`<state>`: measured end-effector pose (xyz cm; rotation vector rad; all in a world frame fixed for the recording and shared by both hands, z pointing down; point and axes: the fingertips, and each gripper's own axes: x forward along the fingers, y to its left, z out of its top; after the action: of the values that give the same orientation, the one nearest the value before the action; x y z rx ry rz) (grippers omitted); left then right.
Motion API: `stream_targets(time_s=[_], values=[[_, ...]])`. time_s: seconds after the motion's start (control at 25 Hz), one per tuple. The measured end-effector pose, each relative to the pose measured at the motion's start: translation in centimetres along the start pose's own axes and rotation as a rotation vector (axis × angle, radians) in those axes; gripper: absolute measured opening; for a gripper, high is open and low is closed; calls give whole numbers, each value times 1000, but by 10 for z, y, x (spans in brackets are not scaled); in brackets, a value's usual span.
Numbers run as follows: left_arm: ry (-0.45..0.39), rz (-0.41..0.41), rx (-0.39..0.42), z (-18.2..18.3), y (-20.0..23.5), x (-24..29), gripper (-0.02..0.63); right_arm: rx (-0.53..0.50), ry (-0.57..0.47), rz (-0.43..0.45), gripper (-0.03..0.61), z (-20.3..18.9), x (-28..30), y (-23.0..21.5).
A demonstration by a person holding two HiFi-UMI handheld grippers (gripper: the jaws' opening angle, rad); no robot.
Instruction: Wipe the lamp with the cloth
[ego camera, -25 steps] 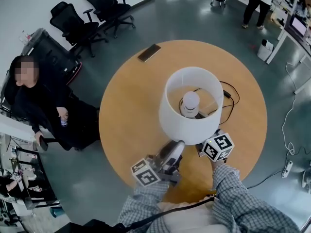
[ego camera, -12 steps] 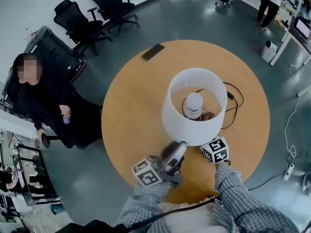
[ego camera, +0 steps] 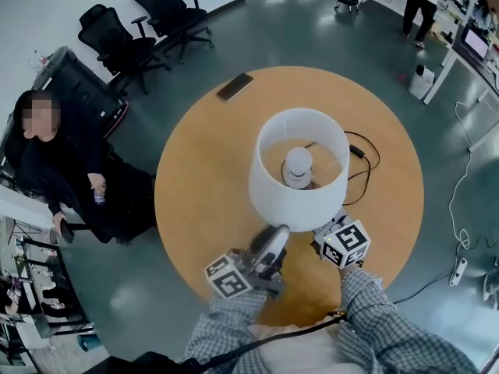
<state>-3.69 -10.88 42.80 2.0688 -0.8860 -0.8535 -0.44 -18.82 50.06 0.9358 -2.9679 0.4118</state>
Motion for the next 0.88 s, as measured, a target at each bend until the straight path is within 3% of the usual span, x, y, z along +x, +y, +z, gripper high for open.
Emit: stream_targets(time_s=[0.12,0.28,0.36,0.68,0.88], values=[[-2,0,-2,0,1,0,121,-48,83,17,55,-21,3,5],[0,3,-6,-3,1,1,121,-74,296,13,55,-81,-5,5],[5,3,-4,-3,1,0,121,-50,314,-5,55,-89,-16,2],[12,-8,8,2,4,-3,121,-58,171,-144,55,-8,-113,-22],[14,-16,14,2,4,-3,121,-132,235,-292,54,8,-179,-40]])
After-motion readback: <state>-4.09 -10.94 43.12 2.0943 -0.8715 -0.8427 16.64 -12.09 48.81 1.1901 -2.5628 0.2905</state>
